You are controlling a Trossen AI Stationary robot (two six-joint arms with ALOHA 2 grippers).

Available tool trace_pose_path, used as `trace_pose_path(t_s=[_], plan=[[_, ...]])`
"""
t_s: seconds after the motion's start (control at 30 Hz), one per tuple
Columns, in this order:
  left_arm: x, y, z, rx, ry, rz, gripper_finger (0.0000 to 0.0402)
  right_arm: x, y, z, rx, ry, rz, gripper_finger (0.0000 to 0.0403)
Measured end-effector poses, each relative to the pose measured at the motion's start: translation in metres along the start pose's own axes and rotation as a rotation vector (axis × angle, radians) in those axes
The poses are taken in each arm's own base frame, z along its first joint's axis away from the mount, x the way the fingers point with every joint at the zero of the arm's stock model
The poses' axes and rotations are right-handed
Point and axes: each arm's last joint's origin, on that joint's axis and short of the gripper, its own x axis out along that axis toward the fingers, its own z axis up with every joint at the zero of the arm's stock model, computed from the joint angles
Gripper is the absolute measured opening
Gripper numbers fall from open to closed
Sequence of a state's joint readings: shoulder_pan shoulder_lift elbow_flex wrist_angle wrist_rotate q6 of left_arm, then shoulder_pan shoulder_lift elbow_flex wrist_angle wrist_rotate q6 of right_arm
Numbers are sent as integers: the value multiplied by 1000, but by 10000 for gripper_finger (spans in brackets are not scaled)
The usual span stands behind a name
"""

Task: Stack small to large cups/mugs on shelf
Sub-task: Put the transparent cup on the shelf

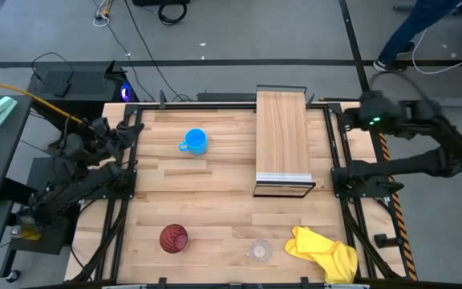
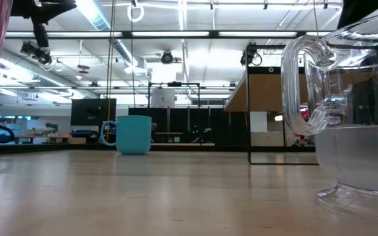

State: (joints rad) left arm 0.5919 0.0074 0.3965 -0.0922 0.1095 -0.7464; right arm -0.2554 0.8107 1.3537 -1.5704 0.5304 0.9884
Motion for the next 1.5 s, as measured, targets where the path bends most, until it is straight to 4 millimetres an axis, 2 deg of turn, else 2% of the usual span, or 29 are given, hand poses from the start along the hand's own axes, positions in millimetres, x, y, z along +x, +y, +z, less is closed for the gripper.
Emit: trace_pose_path(t_s=[0.13, 0.3, 0.43, 0.53, 0.83, 0.97, 1.3, 1.5], plan=[[0, 1, -1, 1, 7, 7, 37, 23, 14, -10, -32, 122, 0, 50], [0, 1, -2, 24, 16, 14, 41, 54, 12, -25, -24, 249, -105, 50], [0, 3, -4, 21, 38, 34, 45, 76, 16, -32, 6, 318, -61, 50], [0, 6, -6, 18, 66, 58, 45, 87, 21, -35, 28, 334, -16, 50], [-2, 12, -13, 7, 133, 119, 50, 117, 15, -60, 27, 427, -141, 50], [-2, 12, -13, 6, 134, 119, 52, 133, 16, -69, 40, 431, -133, 50], [-2, 12, -13, 6, 136, 122, 51, 145, 29, -64, 45, 368, -81, 50], [-2, 12, -13, 6, 136, 122, 55, 153, 29, -59, 63, 360, -101, 50]])
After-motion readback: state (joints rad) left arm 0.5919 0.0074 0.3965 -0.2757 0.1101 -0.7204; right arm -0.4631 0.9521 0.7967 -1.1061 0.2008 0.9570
